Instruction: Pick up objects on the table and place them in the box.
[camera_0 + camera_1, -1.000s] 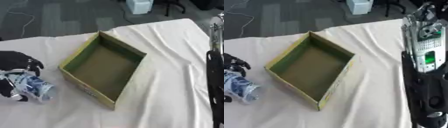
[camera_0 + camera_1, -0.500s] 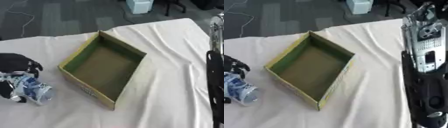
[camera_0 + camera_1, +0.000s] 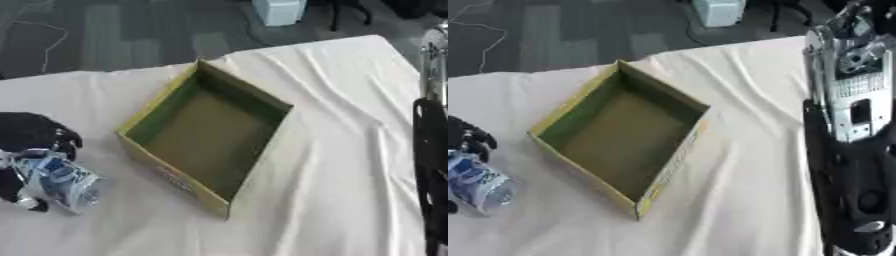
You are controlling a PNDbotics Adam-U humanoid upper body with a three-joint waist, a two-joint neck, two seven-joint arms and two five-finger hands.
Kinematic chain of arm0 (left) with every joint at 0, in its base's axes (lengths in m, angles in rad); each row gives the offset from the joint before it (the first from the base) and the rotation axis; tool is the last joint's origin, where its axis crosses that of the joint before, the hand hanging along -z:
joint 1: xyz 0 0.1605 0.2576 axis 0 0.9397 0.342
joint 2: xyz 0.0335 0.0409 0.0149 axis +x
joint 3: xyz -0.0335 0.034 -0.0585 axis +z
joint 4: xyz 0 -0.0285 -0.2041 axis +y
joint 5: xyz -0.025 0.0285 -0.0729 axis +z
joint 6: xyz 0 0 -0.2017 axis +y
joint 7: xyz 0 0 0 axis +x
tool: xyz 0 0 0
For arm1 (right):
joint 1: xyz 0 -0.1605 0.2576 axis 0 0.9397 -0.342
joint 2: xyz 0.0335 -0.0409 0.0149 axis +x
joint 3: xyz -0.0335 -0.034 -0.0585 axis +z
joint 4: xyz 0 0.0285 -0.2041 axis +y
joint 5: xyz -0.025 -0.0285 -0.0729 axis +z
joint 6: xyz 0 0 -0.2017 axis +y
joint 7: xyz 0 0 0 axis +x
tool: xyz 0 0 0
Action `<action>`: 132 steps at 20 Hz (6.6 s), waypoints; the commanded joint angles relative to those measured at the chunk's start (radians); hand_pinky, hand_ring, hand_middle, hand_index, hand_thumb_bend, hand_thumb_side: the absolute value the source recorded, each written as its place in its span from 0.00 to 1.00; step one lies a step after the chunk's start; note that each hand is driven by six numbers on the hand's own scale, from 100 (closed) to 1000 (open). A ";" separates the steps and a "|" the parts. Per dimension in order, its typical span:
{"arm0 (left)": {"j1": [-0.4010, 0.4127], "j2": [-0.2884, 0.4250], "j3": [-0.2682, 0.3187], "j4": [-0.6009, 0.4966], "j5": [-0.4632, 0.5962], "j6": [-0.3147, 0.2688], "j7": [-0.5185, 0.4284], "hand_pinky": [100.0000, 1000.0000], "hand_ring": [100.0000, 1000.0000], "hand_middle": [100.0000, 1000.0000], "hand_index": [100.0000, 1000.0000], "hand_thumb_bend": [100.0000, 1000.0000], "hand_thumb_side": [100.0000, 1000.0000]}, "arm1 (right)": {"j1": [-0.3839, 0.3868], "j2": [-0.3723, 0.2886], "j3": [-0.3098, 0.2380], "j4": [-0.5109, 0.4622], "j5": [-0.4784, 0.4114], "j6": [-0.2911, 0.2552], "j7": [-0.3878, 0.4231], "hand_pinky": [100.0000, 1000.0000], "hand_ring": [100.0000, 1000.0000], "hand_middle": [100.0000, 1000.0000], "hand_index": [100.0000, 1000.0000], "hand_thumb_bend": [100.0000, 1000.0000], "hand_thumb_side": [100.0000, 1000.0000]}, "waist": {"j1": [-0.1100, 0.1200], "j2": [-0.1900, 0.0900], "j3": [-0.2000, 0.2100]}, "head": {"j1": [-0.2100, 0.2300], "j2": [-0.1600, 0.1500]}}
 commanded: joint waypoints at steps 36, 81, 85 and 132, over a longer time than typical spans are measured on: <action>-0.029 0.194 0.093 -0.226 -0.189 0.117 0.257 0.00 0.00 0.00 0.22 0.00 0.62 | 0.017 -0.043 0.001 -0.013 -0.008 -0.280 -0.288 0.33 0.25 0.38 0.40 0.00 0.97 | 0.019 -0.040 0.036 | -0.011 0.002; -0.252 -0.070 -0.004 -0.383 -0.315 0.068 1.110 0.00 0.00 0.00 0.21 0.00 0.65 | -0.021 -0.001 0.015 -0.013 -0.039 -0.280 -0.288 0.33 0.25 0.38 0.40 0.00 0.97 | 0.017 -0.027 -0.013 | -0.004 -0.051; -0.242 -0.082 -0.008 -0.343 -0.345 0.056 1.133 0.00 0.00 0.00 0.21 0.00 0.65 | -0.038 0.009 0.022 -0.013 -0.050 -0.280 -0.288 0.33 0.25 0.38 0.40 0.00 0.97 | 0.017 -0.015 -0.026 | -0.009 -0.070; -0.216 -0.142 -0.033 -0.223 -0.397 -0.009 1.216 0.88 0.88 0.71 0.67 0.22 0.88 | -0.098 0.038 0.011 -0.013 -0.075 -0.280 -0.288 0.34 0.25 0.38 0.40 0.00 0.96 | 0.024 0.027 -0.069 | -0.054 -0.099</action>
